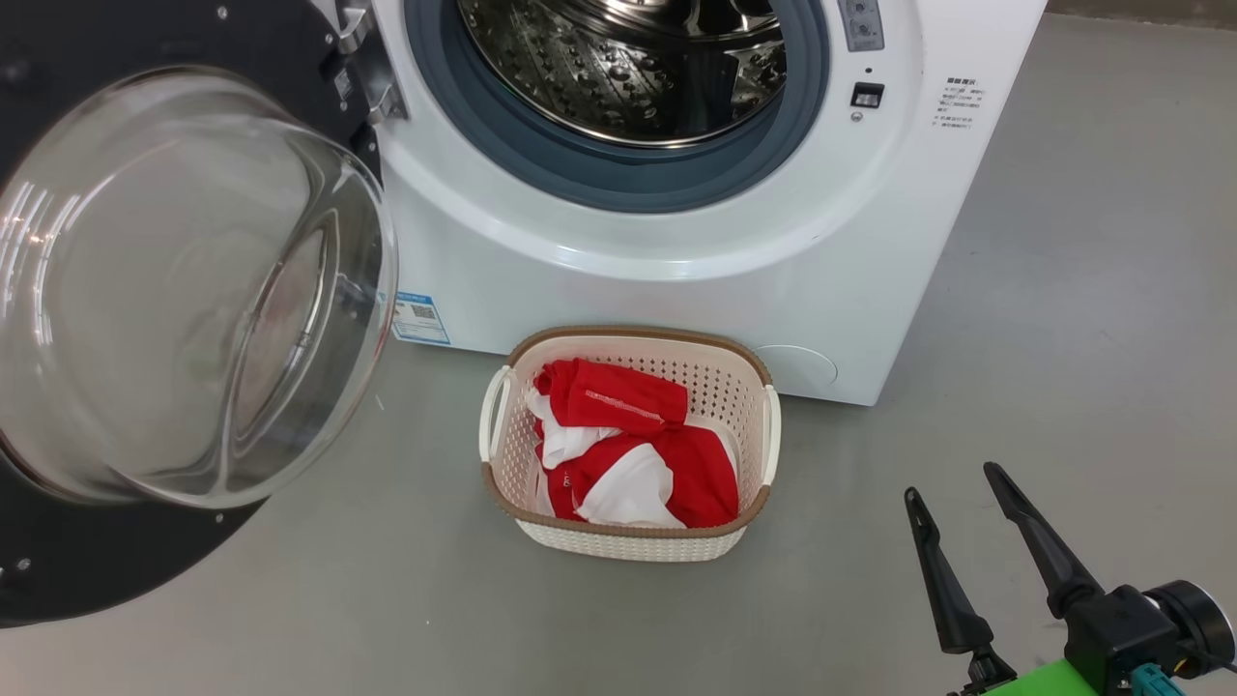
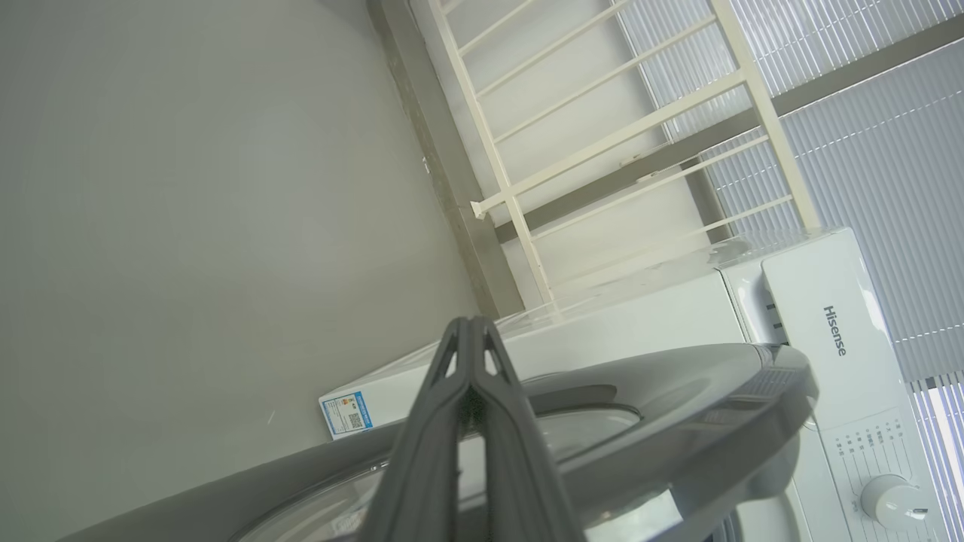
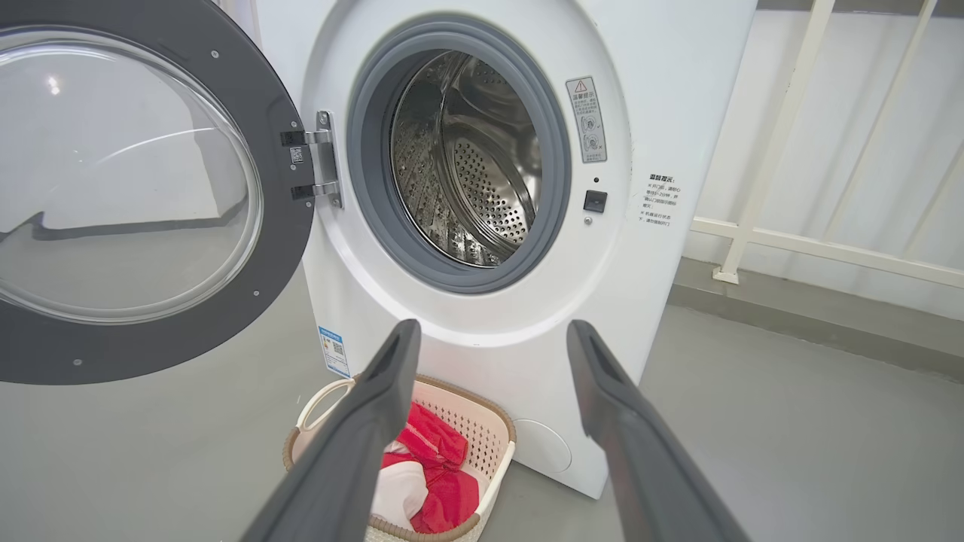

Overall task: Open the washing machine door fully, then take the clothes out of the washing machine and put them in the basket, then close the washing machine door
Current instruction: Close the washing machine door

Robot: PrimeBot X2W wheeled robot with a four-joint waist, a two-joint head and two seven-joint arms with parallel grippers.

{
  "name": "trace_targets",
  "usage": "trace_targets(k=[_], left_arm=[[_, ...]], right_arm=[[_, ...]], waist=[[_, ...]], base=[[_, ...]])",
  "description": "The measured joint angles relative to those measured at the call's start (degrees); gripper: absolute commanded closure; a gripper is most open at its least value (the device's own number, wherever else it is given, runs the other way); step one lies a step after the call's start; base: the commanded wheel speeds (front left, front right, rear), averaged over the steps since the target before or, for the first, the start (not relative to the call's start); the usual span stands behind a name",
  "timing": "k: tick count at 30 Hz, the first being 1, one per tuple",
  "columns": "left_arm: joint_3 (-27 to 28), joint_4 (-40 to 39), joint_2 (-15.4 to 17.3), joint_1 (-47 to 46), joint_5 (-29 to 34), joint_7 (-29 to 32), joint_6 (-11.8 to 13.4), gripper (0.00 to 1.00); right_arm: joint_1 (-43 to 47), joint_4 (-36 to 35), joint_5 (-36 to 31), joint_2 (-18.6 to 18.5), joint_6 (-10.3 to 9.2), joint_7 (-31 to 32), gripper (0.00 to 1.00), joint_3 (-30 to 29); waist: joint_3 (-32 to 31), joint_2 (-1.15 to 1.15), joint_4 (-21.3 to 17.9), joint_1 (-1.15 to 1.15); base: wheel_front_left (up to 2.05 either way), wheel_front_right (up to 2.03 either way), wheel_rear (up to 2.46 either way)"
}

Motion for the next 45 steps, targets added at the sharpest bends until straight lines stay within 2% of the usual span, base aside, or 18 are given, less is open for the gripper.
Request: trace_targets(k=[7,18,32,45], left_arm=[[0.20,-4.05,-0.45,1.81,-1.81,3.57,-1.07,1.00],[2.05,-13.02,-4.01,7.44,-5.81,8.61,-0.36,1.00],[2.29,-24.38,-11.32,14.88,-10.45,13.68,1.57,1.00],[1.36,-34.65,-18.05,20.35,-12.50,15.71,2.61,1.00]], right_arm=[[-0.01,0.11,0.09,-0.01,0.00,-0.26,0.00,-0.15],[-0.03,0.44,0.19,0.00,0.00,-0.90,0.00,-0.47],[-0.08,1.05,0.97,-0.01,0.00,-1.52,0.00,-0.49],[-0.54,1.60,1.65,0.00,0.00,-1.59,0.00,-0.52]], waist=[[0.07,0.00,0.18,0.00],[0.29,0.00,1.02,0.00],[0.19,0.00,1.08,0.00],[0.44,0.00,0.05,0.00]], base=[[0.00,0.00,0.00],[0.00,0.00,0.00],[0.00,0.00,0.00],[0.00,0.00,0.00]])
